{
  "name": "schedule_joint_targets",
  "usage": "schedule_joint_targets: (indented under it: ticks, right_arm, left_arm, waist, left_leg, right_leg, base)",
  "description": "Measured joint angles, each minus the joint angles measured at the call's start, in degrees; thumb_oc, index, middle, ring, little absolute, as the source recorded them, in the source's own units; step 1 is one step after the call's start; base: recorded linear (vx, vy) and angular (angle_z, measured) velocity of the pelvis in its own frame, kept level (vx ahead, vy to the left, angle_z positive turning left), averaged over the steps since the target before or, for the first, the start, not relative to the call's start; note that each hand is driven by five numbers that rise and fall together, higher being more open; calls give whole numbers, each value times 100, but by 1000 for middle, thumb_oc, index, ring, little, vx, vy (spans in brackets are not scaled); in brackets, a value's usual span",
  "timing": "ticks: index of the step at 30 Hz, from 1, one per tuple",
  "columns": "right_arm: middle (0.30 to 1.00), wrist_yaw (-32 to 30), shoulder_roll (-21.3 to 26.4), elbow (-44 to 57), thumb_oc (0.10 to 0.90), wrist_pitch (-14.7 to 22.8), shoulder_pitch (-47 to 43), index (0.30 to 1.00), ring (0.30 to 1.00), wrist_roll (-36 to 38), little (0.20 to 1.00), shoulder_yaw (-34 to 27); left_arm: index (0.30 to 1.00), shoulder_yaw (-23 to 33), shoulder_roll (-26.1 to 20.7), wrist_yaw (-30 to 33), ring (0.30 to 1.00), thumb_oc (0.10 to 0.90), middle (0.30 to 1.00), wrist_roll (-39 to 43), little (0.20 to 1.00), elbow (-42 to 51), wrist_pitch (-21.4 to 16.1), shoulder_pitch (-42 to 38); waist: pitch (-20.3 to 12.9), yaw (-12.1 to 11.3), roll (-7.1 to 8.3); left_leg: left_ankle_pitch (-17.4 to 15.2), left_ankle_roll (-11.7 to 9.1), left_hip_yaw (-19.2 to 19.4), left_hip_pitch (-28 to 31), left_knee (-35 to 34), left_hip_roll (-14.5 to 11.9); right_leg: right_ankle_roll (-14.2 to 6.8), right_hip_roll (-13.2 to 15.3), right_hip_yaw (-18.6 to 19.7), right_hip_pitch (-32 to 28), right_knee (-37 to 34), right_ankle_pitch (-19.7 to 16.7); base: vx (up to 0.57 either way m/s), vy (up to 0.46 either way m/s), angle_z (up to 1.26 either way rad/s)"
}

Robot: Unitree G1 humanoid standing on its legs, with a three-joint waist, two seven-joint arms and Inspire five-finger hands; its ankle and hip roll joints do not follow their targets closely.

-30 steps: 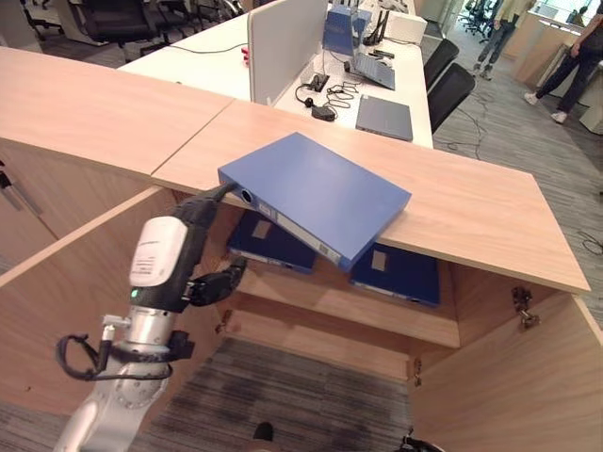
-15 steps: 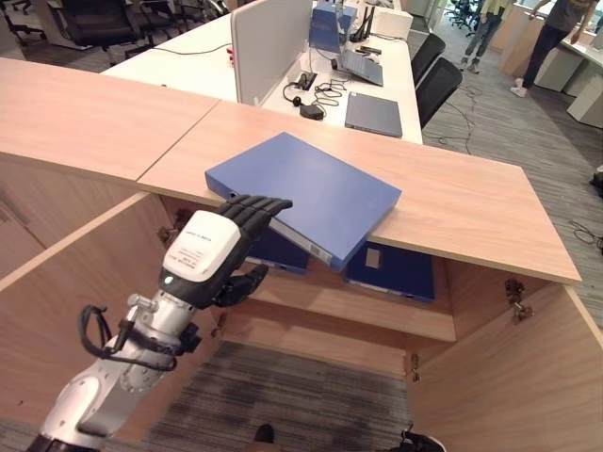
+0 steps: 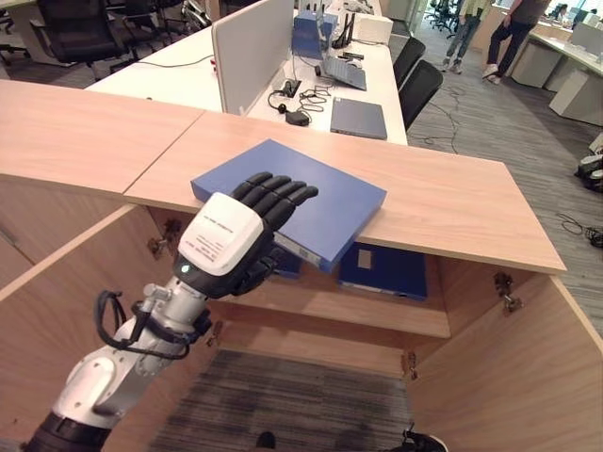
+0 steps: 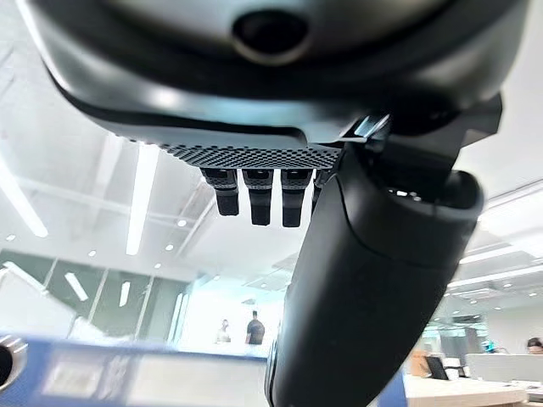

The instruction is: Put the empty folder in the office cabinet

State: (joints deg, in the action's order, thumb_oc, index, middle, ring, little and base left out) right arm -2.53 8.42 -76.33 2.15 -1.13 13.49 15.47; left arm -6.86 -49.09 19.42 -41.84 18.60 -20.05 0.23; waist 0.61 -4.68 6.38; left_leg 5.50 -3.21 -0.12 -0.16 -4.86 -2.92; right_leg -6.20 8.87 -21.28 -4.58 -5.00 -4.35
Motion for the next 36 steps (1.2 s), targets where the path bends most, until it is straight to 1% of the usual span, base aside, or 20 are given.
schedule_joint_targets:
  ticks: [7, 11, 14, 16, 21, 29, 32, 36]
  right_arm:
    - [900, -7, 5, -10, 800, -2, -2, 900, 900, 1, 900, 0]
    - [900, -35, 7, -12, 800, -2, -2, 900, 900, 0, 900, 0]
    - [900, -52, 18, -19, 800, -3, -5, 900, 900, -1, 900, 1]
    - [900, -54, 31, -36, 800, -13, -8, 900, 900, -34, 900, -4]
    - [900, -55, 54, -36, 800, -21, -5, 900, 900, -56, 900, -4]
    - [900, -55, 69, -43, 800, -51, -2, 900, 900, -59, 900, -13]
    - [900, -55, 76, -42, 800, -52, -1, 900, 900, -166, 900, -12]
    - [900, -54, 92, -43, 800, -63, -5, 900, 900, -211, 900, -9]
  left_arm:
    - [900, -489, -113, -30, 900, 800, 900, -12, 900, 7, -43, -163]
    - [900, -638, -186, -148, 900, 800, 900, -12, 900, -16, -40, -195]
    - [900, -770, -181, -248, 900, 800, 900, -17, 900, -214, -40, -302]
    - [900, -979, -172, -287, 900, 800, 900, -17, 900, -432, -2, -474]
    - [900, -1119, -161, -401, 900, 800, 900, -17, 900, -495, 4, -520]
    - [900, -1128, -158, -408, 900, 800, 900, -18, 900, -507, 13, -521]
    - [900, -1158, -150, -411, 900, 800, 900, -93, 900, -572, 23, -566]
    - [900, -1484, -67, -411, 900, 800, 900, -211, 900, -1017, 140, -875]
  waist:
    - [-51, 20, -18]
    - [-56, 44, -28]
    - [-78, 102, -58]
    - [-121, 139, -96]
    - [-139, 161, -139]
    - [-155, 165, -165]
    - [-178, 165, -181]
    - [-233, 181, -223]
  left_leg:
    - [-1, -1, 16, 10, 0, 3]
    - [-1, -1, 25, 15, 0, 2]
    - [-1, -1, 45, 23, 0, 3]
    - [-1, 0, 53, 26, 0, 0]
    - [-3, 3, 112, 58, 0, -3]
    - [-8, 9, 140, 81, -1, -7]
    - [-8, 11, 146, 84, -1, -8]
    - [-8, 13, 161, 96, -1, -9]
  right_leg:
    - [0, 0, 18, 1, 0, -1]
    - [5, 0, 26, 1, 0, -4]
    - [10, 0, 44, 2, 0, -10]
    - [3, 6, 53, 3, 0, -18]
    - [10, 2, 104, 9, -1, -28]
    - [18, 5, 136, 5, -2, -43]
    - [18, 9, 141, 5, -2, -48]
    - [3, 11, 167, 3, -2, -63]
  base:
    - [0, 0, 0]
    - [0, 0, 0]
    - [0, 0, 0]
    - [0, 0, 0]
    - [13, 9, -5]
    - [2, 1, -1]
    - [0, 0, 0]
    - [1, 3, -2]
